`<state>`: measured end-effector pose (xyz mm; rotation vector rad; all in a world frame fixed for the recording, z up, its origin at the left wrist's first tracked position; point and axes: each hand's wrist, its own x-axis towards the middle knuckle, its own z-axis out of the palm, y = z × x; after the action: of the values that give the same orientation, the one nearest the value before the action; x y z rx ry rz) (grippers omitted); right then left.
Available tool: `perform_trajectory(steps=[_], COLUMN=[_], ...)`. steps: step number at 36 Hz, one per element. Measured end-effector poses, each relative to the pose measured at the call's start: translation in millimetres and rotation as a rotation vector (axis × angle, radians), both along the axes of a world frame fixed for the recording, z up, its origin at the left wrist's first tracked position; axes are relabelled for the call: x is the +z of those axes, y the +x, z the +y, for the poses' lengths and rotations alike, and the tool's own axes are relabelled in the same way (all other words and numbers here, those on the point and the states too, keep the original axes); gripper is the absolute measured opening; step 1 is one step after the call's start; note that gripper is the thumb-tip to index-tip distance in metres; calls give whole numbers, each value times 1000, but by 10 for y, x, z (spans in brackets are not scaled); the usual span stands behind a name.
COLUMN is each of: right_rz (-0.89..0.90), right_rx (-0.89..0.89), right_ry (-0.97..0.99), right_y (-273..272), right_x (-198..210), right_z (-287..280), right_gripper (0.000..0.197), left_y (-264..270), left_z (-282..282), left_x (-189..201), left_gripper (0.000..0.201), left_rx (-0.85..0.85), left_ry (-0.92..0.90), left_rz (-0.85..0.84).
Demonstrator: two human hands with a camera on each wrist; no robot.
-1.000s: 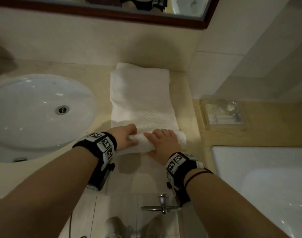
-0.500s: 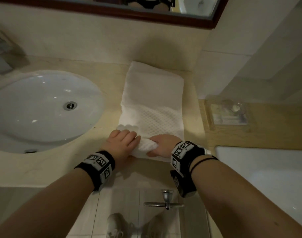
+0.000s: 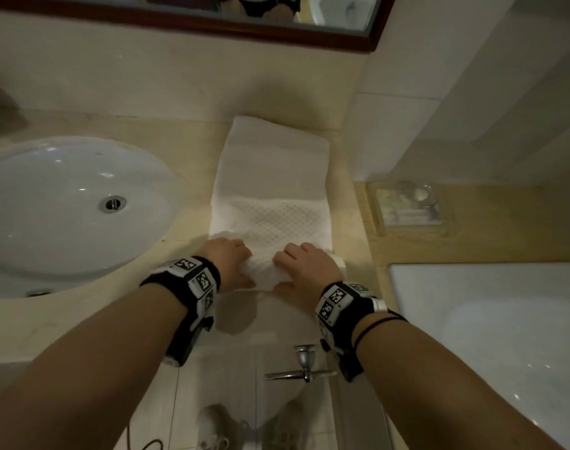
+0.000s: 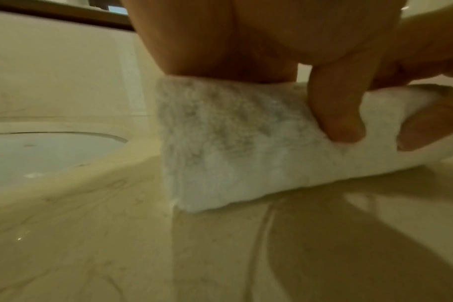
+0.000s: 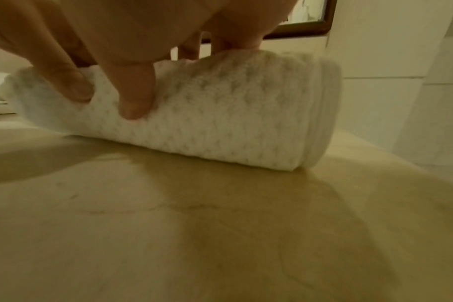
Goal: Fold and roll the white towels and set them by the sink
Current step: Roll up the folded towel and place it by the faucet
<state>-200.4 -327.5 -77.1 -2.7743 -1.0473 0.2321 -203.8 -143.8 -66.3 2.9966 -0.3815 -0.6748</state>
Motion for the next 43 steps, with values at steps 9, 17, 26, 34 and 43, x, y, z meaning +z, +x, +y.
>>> perform_trajectory(steps=[9,17,26,34,43], right_rz=[149,287,402,-82,68], right_rx=[-194,-341,-421,-220,-82], right_ry=[5,-9,-53,50,-82], right_y=[-120,6,261,-217,-110], right_x=[10,93,99,-165,-57], right_z=[-65,45,144,-6,-72], right_gripper=[41,35,39,47,59], left_y=[-44,-242,-329,-84,-80], left_z=[-35,-24,-39,-113,-61], left_x=[-13,28,-78,25,0], left_gripper=[62,80,69,56,35], left_rx=[60,-109,-116,-51,254], left_ry=[-57,25,214,81,-128], left_rz=[175,-85,-103,-77,99])
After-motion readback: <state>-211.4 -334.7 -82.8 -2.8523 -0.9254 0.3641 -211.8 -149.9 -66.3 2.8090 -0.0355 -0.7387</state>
